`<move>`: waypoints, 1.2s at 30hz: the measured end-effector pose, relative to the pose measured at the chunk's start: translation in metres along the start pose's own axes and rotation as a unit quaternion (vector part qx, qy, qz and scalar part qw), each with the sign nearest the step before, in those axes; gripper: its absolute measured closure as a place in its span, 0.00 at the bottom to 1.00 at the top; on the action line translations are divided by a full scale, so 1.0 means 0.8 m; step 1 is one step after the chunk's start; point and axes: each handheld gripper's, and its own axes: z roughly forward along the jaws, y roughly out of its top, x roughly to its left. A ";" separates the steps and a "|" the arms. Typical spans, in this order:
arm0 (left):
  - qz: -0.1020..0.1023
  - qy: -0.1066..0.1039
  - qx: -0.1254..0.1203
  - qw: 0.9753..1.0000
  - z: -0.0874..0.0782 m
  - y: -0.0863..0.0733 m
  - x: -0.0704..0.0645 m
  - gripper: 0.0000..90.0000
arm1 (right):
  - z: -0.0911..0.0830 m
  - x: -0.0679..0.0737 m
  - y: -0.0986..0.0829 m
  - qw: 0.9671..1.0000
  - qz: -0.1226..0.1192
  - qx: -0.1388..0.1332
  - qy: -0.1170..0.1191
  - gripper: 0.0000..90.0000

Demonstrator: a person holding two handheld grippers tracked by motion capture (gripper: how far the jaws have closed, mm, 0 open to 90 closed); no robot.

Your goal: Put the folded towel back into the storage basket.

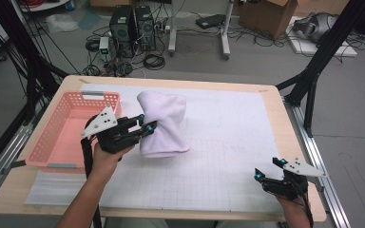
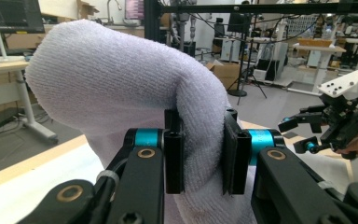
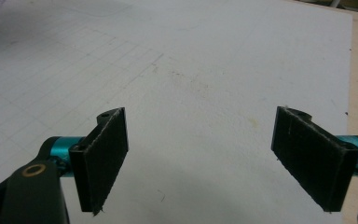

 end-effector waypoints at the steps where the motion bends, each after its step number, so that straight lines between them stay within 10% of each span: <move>1: 0.002 0.002 0.000 1.000 -0.003 0.002 0.002 0.82 | 0.000 0.000 0.000 1.000 0.001 0.000 0.001 0.20; 36: 0.007 0.090 -0.043 0.995 -0.104 0.052 0.064 0.82 | 0.008 0.005 0.009 1.000 -0.002 -0.003 0.007 0.20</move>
